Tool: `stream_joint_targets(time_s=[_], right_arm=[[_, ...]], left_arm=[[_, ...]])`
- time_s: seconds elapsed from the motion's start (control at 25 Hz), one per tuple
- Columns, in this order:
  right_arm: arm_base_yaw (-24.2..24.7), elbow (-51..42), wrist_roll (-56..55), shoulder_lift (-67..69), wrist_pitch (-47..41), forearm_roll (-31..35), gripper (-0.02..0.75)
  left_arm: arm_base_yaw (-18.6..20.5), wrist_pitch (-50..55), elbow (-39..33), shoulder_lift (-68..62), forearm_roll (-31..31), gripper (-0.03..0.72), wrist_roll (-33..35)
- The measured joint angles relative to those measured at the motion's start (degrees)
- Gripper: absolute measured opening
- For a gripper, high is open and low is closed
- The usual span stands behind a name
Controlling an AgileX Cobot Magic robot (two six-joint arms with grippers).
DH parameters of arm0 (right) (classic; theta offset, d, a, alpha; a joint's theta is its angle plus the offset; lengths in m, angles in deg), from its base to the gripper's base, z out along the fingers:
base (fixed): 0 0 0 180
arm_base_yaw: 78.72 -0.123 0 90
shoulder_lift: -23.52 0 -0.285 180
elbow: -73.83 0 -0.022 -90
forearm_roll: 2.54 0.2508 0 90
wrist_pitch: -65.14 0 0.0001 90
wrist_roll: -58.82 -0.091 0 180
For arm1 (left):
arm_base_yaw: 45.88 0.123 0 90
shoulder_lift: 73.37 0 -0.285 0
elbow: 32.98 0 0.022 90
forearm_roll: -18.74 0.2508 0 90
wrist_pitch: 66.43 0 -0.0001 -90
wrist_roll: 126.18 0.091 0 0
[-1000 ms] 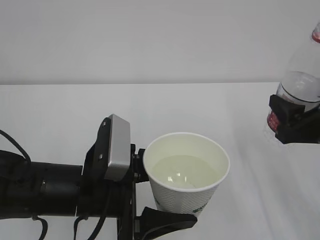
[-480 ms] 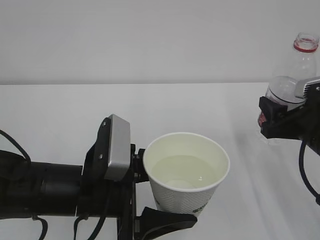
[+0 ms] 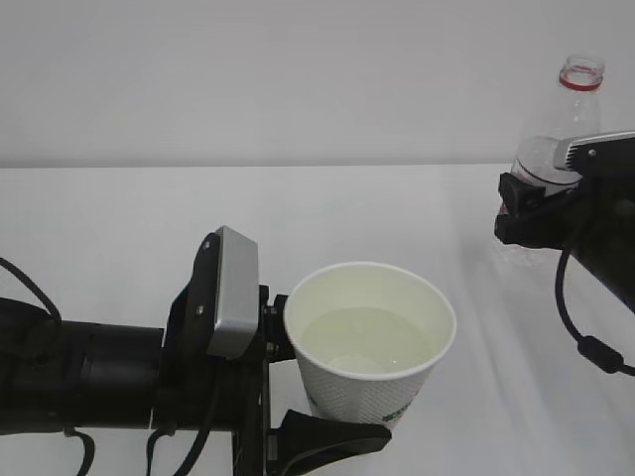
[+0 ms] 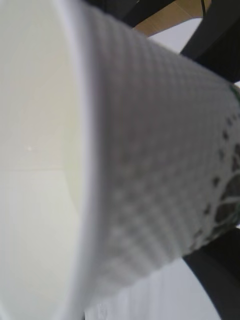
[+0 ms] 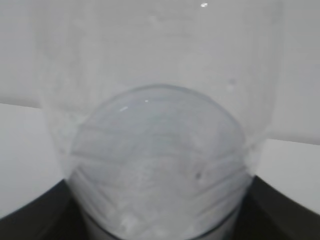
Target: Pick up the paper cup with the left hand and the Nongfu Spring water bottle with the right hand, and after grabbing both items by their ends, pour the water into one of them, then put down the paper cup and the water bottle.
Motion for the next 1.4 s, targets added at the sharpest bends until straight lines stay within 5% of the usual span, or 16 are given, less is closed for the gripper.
stream_joint_targets(time_s=[1.24,1.4], right_arm=[[0.0,11.04,0.0,13.8,-0.95,0.13,0.512],[0.0,11.04,0.0,13.8,-0.95,0.21,0.566]], left_arm=[[0.0,0.0,0.0,0.0,-2.51,0.549,0.0],[0.0,0.0,0.0,0.0,-2.51,0.548,0.0]])
